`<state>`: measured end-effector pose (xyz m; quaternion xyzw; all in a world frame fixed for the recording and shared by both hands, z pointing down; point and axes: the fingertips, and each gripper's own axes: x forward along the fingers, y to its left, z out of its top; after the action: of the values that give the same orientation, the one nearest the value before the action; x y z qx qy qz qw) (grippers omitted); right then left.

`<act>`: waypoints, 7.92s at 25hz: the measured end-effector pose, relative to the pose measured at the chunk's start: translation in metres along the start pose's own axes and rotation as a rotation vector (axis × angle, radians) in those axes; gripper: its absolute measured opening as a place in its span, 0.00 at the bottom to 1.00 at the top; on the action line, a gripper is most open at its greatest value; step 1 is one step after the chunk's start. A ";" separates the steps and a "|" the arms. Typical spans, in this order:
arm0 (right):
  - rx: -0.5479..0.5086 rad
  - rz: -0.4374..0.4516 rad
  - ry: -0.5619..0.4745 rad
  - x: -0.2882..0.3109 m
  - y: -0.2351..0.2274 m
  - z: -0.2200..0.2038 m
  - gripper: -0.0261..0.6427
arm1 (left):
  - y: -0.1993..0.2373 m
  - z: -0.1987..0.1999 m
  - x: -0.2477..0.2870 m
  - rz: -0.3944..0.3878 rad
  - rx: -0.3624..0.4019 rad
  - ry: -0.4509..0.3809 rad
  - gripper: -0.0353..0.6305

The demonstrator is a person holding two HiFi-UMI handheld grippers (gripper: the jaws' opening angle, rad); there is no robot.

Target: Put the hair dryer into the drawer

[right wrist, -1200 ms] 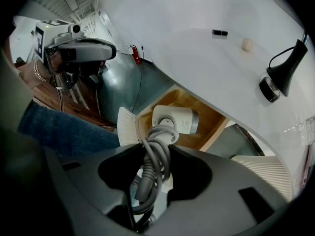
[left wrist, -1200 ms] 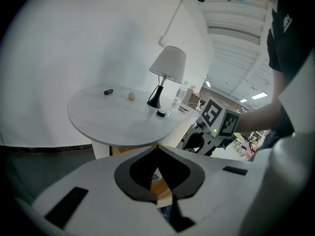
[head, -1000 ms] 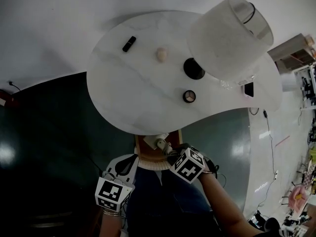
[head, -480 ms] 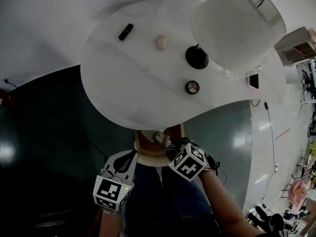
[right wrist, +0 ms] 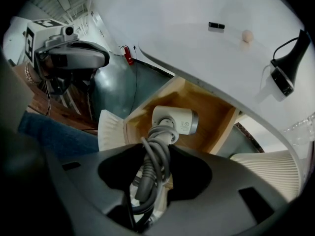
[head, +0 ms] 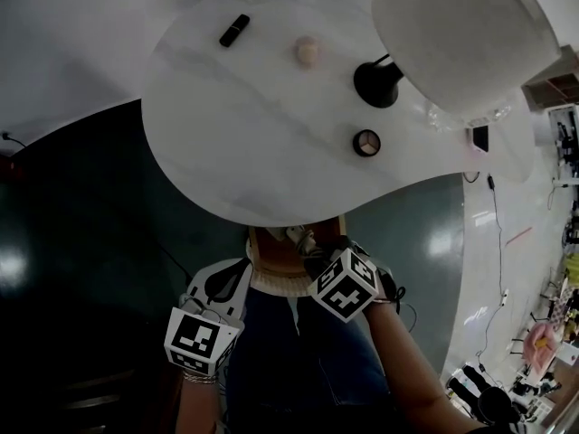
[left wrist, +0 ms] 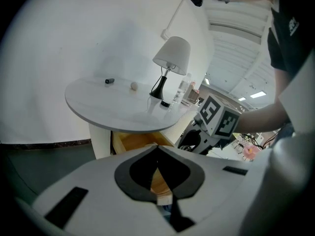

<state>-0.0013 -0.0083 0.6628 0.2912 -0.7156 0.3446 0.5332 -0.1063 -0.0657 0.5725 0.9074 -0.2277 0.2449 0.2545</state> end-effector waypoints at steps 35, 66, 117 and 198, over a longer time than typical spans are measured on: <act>-0.012 -0.090 0.003 0.047 -0.015 0.010 0.31 | 0.014 -0.029 0.027 -0.006 -0.026 0.023 0.08; -0.255 -0.293 0.154 0.090 -0.036 0.009 0.36 | 0.003 -0.047 0.053 -0.004 0.145 0.132 0.08; -0.252 -0.370 -0.038 0.048 -0.031 0.020 0.08 | 0.005 -0.043 0.043 0.021 0.077 0.122 0.08; -0.114 -0.244 -0.828 -0.321 -0.059 0.120 0.07 | -0.074 0.235 -0.047 0.144 0.350 -0.270 0.08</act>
<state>0.0616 -0.1239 0.3410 0.4576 -0.8472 0.0930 0.2533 -0.0256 -0.1305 0.3436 0.9437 -0.2780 0.1745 0.0421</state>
